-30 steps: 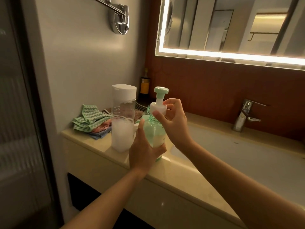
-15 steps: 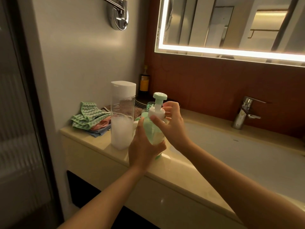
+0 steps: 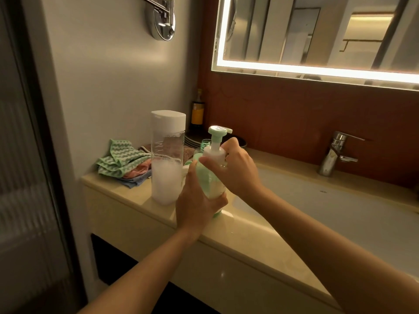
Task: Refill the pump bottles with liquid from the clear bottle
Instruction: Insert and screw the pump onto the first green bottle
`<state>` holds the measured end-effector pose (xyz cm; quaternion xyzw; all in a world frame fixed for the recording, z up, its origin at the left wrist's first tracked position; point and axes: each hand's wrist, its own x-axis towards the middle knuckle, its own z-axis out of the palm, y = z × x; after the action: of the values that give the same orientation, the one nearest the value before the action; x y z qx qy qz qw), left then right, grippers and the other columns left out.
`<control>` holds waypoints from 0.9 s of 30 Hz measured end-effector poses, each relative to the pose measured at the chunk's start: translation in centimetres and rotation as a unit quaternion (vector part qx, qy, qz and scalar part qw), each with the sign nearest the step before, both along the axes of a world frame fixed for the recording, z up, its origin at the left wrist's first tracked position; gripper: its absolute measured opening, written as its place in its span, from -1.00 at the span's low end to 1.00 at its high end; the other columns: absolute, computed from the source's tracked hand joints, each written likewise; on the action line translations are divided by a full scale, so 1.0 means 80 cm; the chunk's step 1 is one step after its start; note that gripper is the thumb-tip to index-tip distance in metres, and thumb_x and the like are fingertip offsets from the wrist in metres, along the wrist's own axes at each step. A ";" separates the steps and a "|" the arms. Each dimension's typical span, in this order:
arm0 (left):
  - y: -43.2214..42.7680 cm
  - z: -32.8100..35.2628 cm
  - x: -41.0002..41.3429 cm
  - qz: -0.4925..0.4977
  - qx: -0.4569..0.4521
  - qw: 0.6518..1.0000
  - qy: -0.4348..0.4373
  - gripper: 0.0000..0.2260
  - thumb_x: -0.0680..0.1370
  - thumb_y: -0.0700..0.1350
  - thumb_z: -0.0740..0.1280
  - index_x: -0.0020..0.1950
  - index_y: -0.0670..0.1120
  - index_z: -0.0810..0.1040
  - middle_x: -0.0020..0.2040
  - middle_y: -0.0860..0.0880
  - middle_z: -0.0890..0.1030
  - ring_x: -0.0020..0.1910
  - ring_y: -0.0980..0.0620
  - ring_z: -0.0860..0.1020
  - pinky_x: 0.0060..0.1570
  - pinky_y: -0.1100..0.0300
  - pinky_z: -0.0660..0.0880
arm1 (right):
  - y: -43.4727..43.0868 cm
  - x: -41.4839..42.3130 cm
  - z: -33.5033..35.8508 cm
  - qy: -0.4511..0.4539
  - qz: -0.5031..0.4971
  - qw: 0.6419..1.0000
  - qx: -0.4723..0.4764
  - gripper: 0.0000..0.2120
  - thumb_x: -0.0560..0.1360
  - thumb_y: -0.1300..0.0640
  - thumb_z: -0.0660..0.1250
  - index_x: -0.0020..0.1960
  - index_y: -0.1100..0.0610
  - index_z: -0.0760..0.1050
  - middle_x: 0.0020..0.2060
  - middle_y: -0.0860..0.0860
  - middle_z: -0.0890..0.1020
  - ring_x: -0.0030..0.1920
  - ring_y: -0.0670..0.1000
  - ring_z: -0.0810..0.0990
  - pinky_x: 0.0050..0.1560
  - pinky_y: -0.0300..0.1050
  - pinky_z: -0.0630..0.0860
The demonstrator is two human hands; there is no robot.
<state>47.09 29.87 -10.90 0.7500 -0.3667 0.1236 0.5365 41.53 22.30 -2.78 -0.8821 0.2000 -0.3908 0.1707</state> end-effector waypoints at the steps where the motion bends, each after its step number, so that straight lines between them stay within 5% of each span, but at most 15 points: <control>1: 0.001 0.000 0.000 -0.001 0.000 1.000 -0.001 -0.09 0.30 0.10 0.50 0.48 -0.01 0.02 0.32 -0.02 0.40 0.22 0.01 0.44 0.00 0.31 0.33 | -0.001 0.002 0.000 0.012 0.009 1.000 -0.001 -0.47 0.42 -0.23 0.30 0.20 0.12 0.33 0.07 0.01 0.52 0.02 0.01 0.49 -0.10 -0.12 0.47; 6: 0.001 0.000 0.000 0.000 0.002 1.000 -0.004 -0.08 0.29 0.07 0.52 0.47 0.00 0.03 0.31 -0.01 0.41 0.20 0.01 0.47 -0.01 0.30 0.36 | 0.003 -0.004 -0.007 0.008 0.065 0.998 -0.005 -0.63 0.56 -0.07 0.16 0.26 0.13 0.37 0.12 0.05 0.55 0.10 0.06 0.50 0.01 -0.08 0.43; 10: 0.000 0.000 0.000 0.003 -0.001 1.000 -0.004 -0.10 0.30 0.11 0.50 0.47 0.00 0.05 0.32 -0.02 0.40 0.21 0.00 0.46 0.00 0.30 0.34 | -0.001 -0.012 -0.005 -0.019 0.003 0.998 -0.064 -0.61 0.52 -0.13 0.21 0.19 0.11 0.45 0.09 0.02 0.59 0.08 0.01 0.51 -0.02 -0.18 0.36; 16: 0.001 0.000 -0.002 0.008 0.006 1.000 -0.013 -0.10 0.31 0.11 0.49 0.48 -0.02 0.03 0.33 -0.03 0.40 0.21 -0.01 0.45 0.03 0.26 0.38 | -0.001 -0.001 0.003 0.034 0.073 0.996 0.026 -0.52 0.53 -0.10 0.21 0.35 0.14 0.30 0.23 0.05 0.48 0.18 0.04 0.47 0.10 -0.07 0.44; 21: 0.002 0.002 -0.002 0.012 0.016 1.000 -0.013 -0.10 0.31 0.11 0.49 0.48 -0.02 0.03 0.35 -0.03 0.38 0.22 -0.02 0.45 0.08 0.18 0.43 | 0.005 -0.005 -0.002 0.020 0.030 0.999 -0.037 -0.61 0.56 -0.10 0.15 0.22 0.16 0.43 0.07 0.05 0.59 -0.03 -0.01 0.51 -0.10 -0.18 0.37; 27: 0.002 0.002 -0.002 0.010 0.005 1.000 -0.014 -0.11 0.31 0.10 0.49 0.47 -0.03 0.05 0.33 -0.04 0.39 0.21 -0.03 0.46 0.07 0.17 0.44 | 0.002 -0.005 0.007 0.030 -0.030 0.993 -0.111 -0.51 0.52 -0.20 0.14 0.23 0.17 0.42 0.07 0.04 0.57 0.02 0.02 0.49 -0.11 -0.19 0.31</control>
<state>46.93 30.01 -10.72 0.7548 -0.3670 0.1377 0.5259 41.10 22.44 -2.25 -0.9006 0.1868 -0.3887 0.0538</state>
